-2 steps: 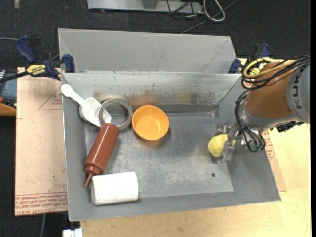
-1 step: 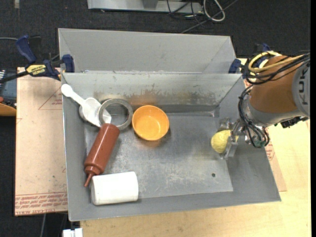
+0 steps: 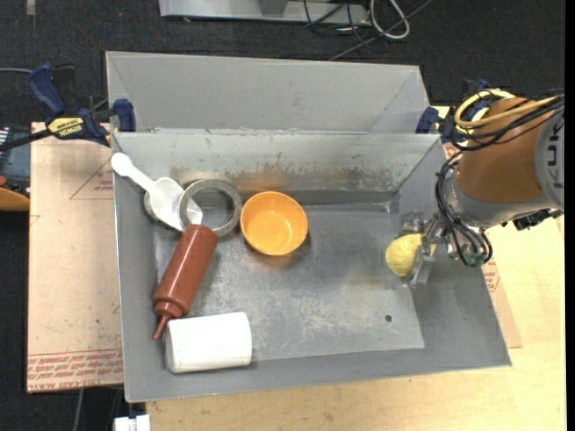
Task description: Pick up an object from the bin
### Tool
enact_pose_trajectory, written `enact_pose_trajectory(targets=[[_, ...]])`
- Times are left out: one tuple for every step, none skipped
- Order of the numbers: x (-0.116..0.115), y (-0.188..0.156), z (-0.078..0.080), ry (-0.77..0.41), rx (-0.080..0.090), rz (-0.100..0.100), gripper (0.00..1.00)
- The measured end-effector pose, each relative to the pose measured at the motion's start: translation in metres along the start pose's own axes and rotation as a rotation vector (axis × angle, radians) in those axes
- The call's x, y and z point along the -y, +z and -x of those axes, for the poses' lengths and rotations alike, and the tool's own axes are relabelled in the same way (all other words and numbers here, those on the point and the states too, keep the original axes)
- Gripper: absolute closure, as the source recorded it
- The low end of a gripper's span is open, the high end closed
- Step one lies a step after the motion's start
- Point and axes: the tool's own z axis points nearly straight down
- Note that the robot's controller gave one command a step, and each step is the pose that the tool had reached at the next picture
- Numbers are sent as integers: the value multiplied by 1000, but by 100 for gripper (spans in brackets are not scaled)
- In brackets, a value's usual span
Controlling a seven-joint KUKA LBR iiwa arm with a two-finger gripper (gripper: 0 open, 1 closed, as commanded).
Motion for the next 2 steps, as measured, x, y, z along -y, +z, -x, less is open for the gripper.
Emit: enact_pose_trajectory(targets=[[-1,-15,-2,0,-9,2,100],[-1,-45,0,-1,-1,1,100]])
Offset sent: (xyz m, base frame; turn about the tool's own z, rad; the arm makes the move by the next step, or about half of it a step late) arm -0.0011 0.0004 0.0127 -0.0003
